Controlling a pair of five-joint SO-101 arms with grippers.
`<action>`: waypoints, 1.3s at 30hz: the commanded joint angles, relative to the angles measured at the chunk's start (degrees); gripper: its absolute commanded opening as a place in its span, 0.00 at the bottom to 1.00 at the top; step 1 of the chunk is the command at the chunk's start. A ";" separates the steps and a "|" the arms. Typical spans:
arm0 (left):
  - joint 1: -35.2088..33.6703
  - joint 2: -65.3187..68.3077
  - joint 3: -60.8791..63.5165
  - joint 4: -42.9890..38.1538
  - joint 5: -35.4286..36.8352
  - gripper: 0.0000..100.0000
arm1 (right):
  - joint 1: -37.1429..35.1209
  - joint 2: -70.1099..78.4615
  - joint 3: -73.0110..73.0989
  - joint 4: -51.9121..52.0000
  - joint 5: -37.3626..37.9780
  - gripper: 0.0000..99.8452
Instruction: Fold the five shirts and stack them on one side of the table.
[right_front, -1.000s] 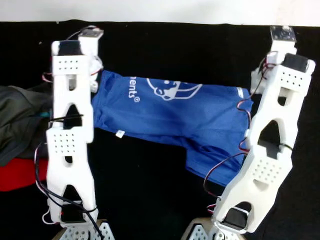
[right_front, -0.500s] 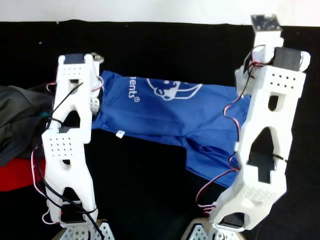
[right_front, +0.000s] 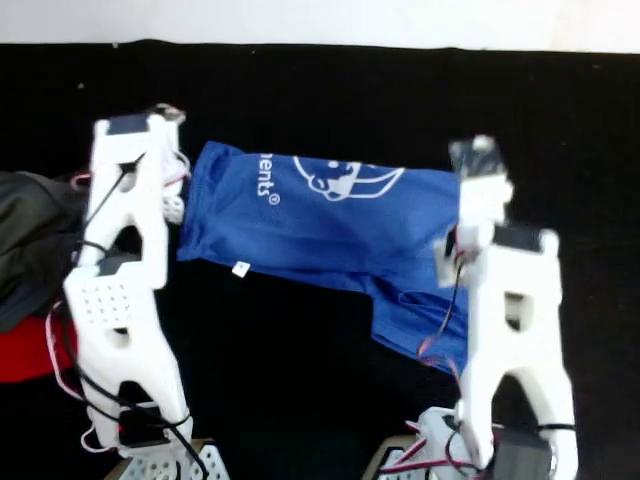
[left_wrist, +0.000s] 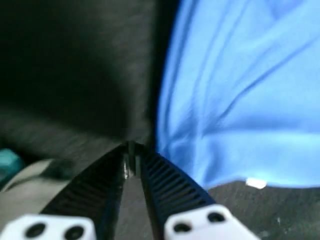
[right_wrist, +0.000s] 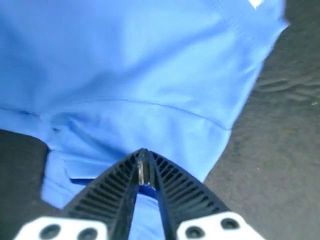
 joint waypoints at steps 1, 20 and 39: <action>3.74 -8.84 -1.45 3.78 0.44 0.01 | -2.07 -1.71 6.90 -7.34 1.76 0.01; 8.66 -4.35 19.56 -16.79 6.68 0.01 | -11.38 -17.98 6.73 5.49 5.10 0.01; 7.43 -4.09 19.56 -17.85 15.30 0.01 | -12.44 2.15 14.55 0.48 5.54 0.01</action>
